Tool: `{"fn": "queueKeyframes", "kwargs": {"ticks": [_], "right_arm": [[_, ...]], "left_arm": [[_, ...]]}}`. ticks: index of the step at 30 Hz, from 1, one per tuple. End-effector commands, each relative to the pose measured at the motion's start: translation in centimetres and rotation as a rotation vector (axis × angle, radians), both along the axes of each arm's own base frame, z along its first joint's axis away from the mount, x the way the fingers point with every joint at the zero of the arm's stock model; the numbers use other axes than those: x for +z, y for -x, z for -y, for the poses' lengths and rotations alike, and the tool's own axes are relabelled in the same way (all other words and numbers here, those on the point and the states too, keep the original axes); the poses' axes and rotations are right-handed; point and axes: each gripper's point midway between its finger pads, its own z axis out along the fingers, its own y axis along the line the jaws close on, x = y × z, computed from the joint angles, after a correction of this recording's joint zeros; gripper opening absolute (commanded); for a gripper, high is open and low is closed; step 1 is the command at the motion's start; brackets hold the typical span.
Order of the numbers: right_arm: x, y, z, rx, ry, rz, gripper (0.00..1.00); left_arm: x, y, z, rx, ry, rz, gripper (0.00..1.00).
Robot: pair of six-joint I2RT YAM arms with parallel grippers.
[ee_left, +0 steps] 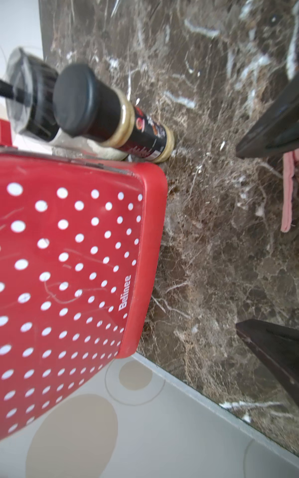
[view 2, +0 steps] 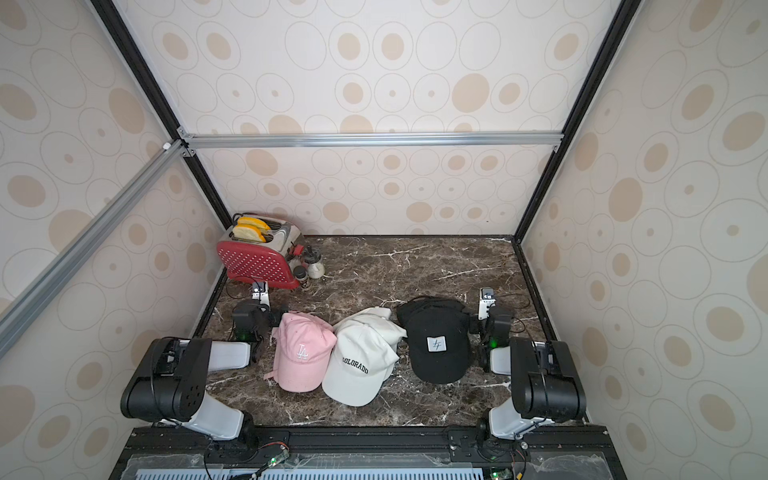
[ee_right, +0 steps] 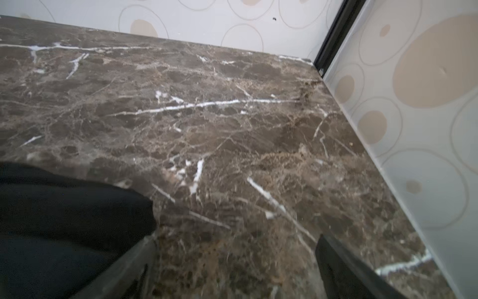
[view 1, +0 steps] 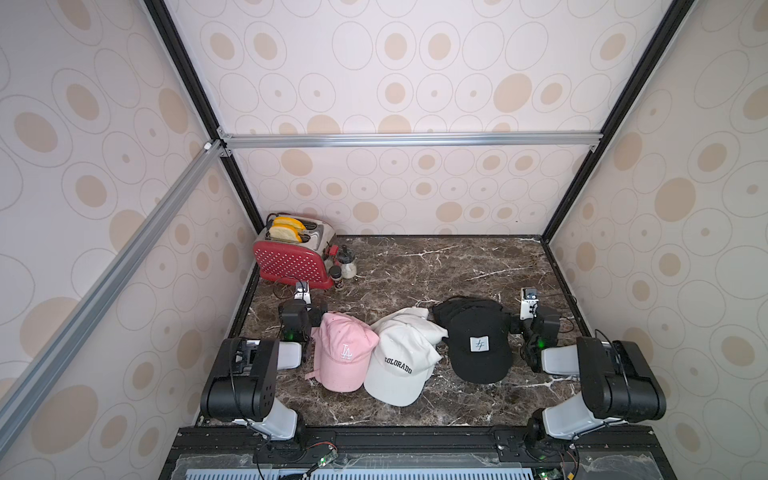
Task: Stack the baseball caps by color
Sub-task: Reset both arms
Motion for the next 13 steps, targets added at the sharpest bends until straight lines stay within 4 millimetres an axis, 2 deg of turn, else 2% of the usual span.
{"fn": "queueKeyframes", "kwargs": {"ticks": [1,13], "right_arm": [[0.39,-0.69,-0.17,0.002,0.04,-0.017,1.0],[0.31,-0.62,-0.2,0.002,0.045,-0.024,1.0]], "left_arm": [[1.4,-0.72,-0.98,0.051,0.002,0.049,0.99],[1.35,-0.79,-0.97,0.051,0.002,0.045,0.99]]}}
